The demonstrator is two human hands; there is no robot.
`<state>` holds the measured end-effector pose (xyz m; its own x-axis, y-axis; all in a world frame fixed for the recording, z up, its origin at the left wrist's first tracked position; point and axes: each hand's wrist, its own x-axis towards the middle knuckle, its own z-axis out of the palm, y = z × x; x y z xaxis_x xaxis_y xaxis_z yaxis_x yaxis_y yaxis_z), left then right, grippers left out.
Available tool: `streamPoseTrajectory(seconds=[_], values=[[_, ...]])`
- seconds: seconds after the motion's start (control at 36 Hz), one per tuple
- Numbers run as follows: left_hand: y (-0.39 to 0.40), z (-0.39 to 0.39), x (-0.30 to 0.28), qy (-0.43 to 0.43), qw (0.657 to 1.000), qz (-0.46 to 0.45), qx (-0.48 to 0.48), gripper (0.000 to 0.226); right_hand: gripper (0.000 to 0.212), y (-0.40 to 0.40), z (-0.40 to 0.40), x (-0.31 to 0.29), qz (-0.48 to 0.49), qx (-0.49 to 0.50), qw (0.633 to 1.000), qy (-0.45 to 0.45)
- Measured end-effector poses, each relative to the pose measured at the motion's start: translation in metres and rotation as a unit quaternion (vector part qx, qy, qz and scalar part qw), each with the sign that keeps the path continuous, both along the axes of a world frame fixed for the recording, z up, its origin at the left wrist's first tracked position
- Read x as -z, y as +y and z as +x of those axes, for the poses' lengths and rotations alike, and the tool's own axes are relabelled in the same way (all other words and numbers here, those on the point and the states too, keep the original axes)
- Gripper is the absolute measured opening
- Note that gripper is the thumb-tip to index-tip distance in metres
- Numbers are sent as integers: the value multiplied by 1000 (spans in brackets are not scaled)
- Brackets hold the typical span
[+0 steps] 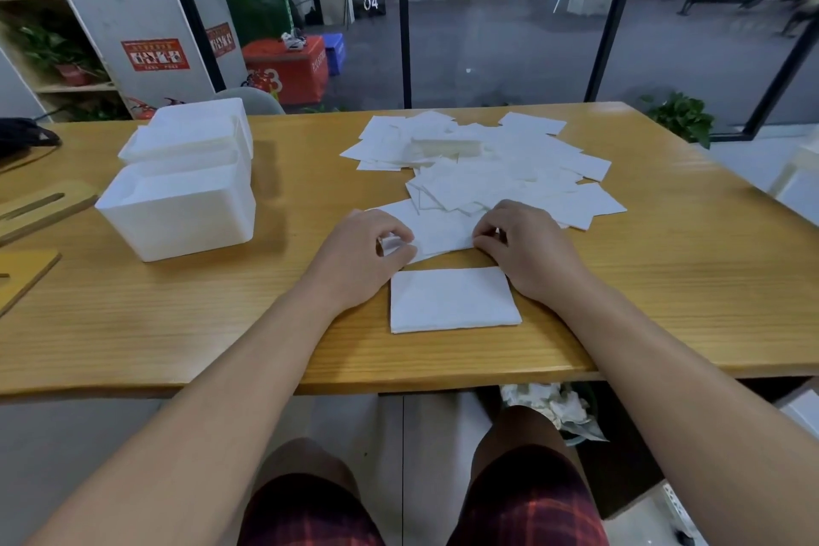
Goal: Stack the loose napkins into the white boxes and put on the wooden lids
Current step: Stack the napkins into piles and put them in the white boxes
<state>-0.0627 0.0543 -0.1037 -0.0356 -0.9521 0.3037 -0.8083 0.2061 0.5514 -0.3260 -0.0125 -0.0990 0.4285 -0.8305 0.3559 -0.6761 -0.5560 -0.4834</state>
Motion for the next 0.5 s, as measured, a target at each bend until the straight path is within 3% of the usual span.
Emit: streamPoseTrajectory(seconds=[0.17, 0.31, 0.36, 0.44, 0.5], values=[[6, 0, -2, 6, 1000, -19, 19, 34, 12, 6, -4, -2, 21, -24, 999, -43], [9, -1, -2, 18, 996, -88, 3, 8, 10, 18, -12, -7, 66, -27, 991, -114], [9, -1, -2, 25, 995, -95, -5, 11, 5, 24, -14, -10, 64, -41, 989, -125], [10, -3, -2, 35, 994, -101, -4, 11, 35, 31, -16, -12, 74, -69, 986, -131], [12, -4, -2, 38, 994, -102, 0, 11, 38, 30, -15, -9, 44, -72, 991, -105]])
